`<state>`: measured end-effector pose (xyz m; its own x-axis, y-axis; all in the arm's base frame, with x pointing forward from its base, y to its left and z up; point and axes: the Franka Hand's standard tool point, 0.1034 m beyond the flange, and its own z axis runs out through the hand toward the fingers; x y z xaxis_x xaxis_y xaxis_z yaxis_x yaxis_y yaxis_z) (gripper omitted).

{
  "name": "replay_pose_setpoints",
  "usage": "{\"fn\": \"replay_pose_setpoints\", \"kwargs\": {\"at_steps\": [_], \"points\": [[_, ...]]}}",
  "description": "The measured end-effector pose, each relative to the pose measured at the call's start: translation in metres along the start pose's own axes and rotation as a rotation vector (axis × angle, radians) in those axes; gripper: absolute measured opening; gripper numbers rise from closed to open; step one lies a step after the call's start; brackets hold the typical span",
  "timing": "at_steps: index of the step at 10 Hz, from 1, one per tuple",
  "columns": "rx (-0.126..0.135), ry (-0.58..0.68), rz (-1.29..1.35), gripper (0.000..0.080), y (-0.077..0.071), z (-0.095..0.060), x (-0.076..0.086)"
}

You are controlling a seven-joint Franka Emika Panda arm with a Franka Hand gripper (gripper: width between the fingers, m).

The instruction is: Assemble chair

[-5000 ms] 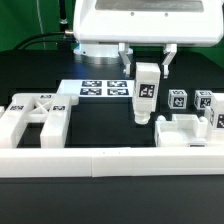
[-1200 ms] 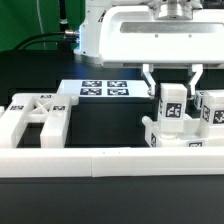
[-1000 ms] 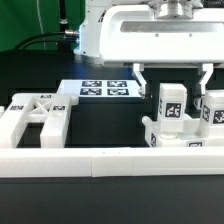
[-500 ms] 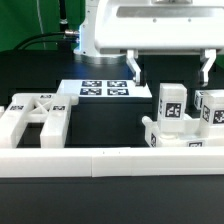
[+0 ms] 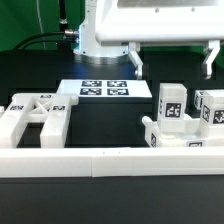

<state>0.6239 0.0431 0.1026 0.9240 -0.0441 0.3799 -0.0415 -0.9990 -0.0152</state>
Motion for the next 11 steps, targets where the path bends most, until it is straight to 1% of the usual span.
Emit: {"fn": "replay_pose_setpoints", "kwargs": {"at_steps": [1,3,4,6,7,8,10,11], "points": [[0.005,-0.065,-0.005,0.0648,0.005,0.003,0.002],[0.029,-0.241,0.005,0.0648,0.007,0.004,-0.001],[0.035,-0.301,0.008,0.0648,0.008,0.005,0.002],[0.05,-0.426,0.017,0.0648,0.005,0.006,-0.003],[0.051,-0.44,0.015,0.0648,0.003,0.01,-0.001],[0.047,-0.419,0.011,0.0648,0.003,0.013,0.001],[0.044,-0.424,-0.012,0.0648,0.008,0.016,-0.001],[0.043,-0.423,-0.014,0.0627,0.01,0.016,0.0]]}}
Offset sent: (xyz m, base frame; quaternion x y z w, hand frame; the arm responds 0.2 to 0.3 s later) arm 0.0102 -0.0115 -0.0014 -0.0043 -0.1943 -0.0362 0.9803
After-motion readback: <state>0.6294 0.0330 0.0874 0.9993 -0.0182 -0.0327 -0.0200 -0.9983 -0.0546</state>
